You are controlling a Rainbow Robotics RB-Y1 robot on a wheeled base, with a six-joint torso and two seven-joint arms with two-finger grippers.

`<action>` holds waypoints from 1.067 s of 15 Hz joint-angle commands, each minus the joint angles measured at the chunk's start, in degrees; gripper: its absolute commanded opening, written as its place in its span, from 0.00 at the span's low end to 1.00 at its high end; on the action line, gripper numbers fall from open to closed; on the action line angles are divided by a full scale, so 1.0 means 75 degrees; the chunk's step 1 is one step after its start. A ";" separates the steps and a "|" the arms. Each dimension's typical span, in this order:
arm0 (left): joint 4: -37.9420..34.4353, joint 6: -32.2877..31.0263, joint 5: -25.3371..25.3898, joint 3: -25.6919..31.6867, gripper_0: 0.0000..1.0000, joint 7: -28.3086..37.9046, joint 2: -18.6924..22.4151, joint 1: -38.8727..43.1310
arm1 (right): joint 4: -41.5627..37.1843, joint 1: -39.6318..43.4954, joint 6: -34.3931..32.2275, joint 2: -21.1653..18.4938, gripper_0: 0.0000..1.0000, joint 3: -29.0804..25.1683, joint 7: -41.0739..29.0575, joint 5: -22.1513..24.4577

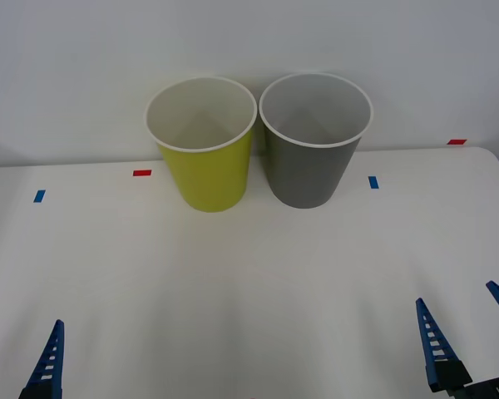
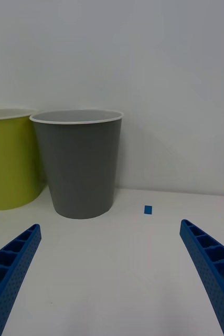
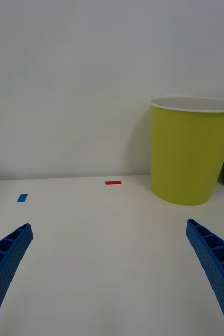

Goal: Put cans in the gray bin and PET bottles in the light green bin.

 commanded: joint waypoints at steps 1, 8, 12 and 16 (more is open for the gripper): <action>0.0046 -0.0115 -0.0052 0.0008 1.00 0.0030 -0.0006 0.0230 | 0.0000 0.0000 0.0000 0.0000 0.92 0.0000 0.0000 0.0000; 0.0820 -0.1111 -0.0544 -0.0179 1.00 0.0288 -0.0088 0.0230 | 0.0000 0.0000 0.0000 0.0000 0.92 0.0000 0.0000 0.0000; 0.0820 -0.1111 -0.0544 -0.0179 1.00 0.0288 -0.0088 0.0230 | 0.0000 0.0000 0.0000 0.0000 0.92 0.0000 0.0000 0.0000; 0.0820 -0.1111 -0.0544 -0.0179 1.00 0.0288 -0.0088 0.0230 | 0.0000 0.0000 0.0000 0.0000 0.92 0.0000 0.0000 0.0000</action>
